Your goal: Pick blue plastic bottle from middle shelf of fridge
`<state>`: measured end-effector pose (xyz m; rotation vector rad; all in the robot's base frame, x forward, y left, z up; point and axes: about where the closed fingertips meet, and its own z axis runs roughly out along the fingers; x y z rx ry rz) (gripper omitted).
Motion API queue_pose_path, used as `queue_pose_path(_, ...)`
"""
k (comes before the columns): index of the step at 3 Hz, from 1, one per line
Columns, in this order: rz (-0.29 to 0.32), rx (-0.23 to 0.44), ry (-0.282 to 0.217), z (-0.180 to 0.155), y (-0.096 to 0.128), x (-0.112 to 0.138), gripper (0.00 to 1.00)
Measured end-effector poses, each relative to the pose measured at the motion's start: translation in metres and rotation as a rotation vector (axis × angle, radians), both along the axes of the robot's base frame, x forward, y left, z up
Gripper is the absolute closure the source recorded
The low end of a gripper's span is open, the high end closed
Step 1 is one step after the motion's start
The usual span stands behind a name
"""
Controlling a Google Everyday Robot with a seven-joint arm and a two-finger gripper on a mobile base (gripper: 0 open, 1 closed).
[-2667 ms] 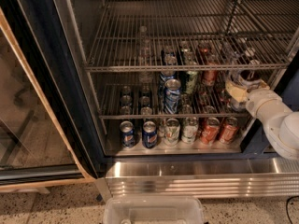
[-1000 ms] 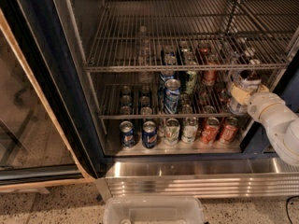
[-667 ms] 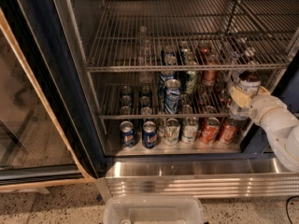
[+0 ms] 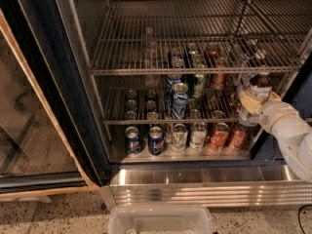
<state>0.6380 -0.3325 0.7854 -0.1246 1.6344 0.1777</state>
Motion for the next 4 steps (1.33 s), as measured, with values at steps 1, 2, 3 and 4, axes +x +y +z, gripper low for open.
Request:
queue_pose_path(1,-0.005,0.006,0.013,-0.0024,-0.0017,-0.0013,1.0)
queue_pose_path(2,-0.007,0.01,0.023,-0.0024,-0.0033,-0.003,1.0)
queue_pose_path(3,-0.01,0.014,0.031,-0.002,-0.006,-0.0053,1.0)
queue_pose_path(4,-0.014,0.02,0.036,-0.0018,-0.0075,-0.0065,1.0)
